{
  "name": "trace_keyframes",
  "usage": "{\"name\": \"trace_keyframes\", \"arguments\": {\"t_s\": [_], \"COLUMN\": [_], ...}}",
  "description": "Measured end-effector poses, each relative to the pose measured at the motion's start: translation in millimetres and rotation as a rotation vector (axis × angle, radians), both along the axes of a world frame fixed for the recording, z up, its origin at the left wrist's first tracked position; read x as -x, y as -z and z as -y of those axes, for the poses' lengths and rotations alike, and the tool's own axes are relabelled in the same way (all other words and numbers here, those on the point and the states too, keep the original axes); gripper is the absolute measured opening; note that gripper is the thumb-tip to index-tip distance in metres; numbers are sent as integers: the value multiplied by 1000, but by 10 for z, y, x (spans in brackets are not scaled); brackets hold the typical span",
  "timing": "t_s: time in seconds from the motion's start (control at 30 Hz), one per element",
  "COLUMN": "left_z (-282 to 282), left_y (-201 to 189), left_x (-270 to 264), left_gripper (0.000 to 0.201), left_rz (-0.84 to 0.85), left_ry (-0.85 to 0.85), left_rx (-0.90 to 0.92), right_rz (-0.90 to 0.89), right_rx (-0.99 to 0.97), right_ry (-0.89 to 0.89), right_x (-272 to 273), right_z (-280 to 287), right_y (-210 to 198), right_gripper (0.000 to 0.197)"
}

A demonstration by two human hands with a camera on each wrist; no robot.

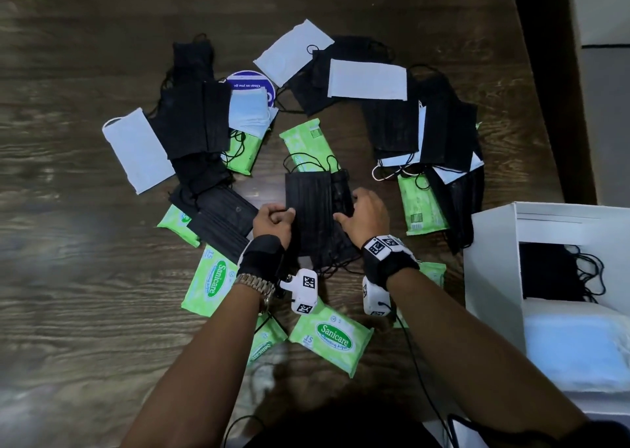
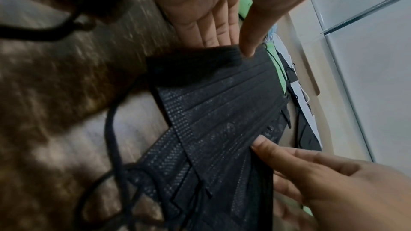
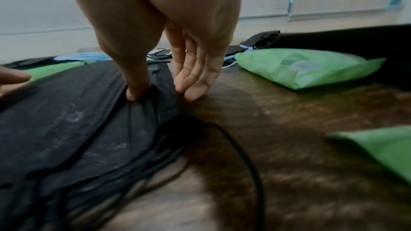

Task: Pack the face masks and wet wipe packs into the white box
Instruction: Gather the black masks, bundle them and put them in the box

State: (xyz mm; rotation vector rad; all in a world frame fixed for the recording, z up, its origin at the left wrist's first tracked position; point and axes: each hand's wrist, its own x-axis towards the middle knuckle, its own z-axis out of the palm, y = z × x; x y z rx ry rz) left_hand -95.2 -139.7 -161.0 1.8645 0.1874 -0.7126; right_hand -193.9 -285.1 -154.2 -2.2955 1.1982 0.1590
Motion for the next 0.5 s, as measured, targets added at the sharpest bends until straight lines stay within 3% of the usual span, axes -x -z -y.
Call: {"name": "trace_keyframes", "arguments": {"t_s": [0.13,0.23,0.37,0.5], "left_z": [-10,39,79,77], "left_y": [-83,-66,-61,-148], "left_x": [38,72,161,213], "left_gripper": [12,22,35,18], "left_rz": [-19,-118,-168,-98], "left_ry": [-19,-36,37,130], "left_rx": [-31,2,20,47], "right_rz": [81,153,200,238], "right_rx": [-118,-227,-290,-296], "right_ry": [167,265,266,213], "right_x": [-14,12,53,100], "right_z": [-58,-82,-98,-111], "right_y": [74,87,30,-4], "right_gripper": [51,31,26,22]}}
